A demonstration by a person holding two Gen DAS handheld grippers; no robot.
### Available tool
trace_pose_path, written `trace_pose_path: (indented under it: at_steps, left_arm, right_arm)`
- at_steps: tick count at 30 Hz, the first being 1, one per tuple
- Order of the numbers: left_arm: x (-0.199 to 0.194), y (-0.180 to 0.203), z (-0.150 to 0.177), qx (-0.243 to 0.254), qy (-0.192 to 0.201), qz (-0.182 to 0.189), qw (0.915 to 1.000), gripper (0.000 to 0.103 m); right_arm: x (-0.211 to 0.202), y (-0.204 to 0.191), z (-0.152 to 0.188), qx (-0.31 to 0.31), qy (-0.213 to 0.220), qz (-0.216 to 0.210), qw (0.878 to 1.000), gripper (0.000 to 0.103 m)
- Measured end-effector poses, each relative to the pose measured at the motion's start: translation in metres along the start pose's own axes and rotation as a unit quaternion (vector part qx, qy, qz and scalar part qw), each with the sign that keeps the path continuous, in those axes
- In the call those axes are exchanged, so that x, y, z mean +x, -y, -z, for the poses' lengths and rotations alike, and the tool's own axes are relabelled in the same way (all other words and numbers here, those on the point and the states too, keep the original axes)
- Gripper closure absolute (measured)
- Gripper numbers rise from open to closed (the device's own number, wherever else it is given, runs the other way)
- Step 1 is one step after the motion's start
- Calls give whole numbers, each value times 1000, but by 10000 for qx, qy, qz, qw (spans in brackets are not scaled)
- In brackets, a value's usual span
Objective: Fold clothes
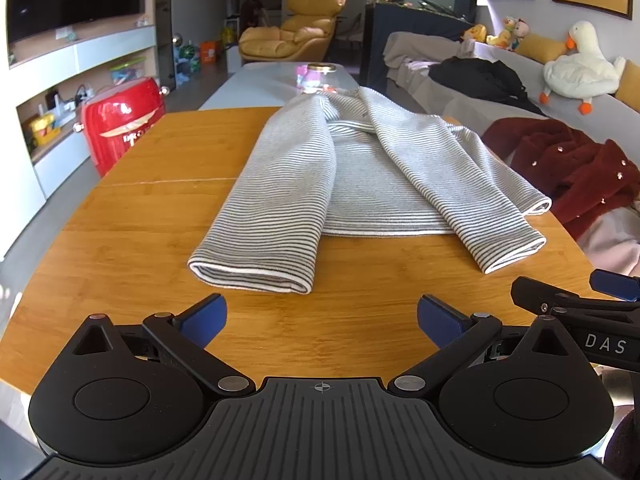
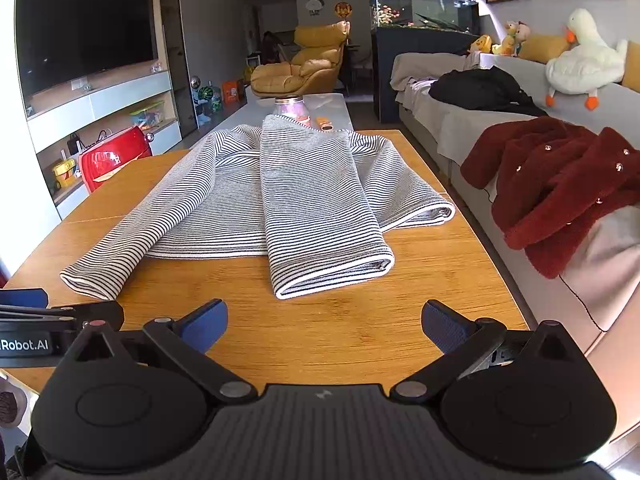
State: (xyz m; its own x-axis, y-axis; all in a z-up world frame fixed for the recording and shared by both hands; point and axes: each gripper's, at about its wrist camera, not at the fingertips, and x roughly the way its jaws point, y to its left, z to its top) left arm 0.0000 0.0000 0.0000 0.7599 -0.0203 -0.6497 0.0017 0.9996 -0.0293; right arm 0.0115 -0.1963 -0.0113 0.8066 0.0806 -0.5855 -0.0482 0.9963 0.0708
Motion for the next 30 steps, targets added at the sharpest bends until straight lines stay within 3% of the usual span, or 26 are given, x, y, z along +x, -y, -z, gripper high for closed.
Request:
trace_pose_path:
  at_steps: [30]
  left_arm:
    - [6,-6,2,-15,-114,127,9999,0]
  right_arm:
    - [6,-3,1,-31,-199,-52,9998,0]
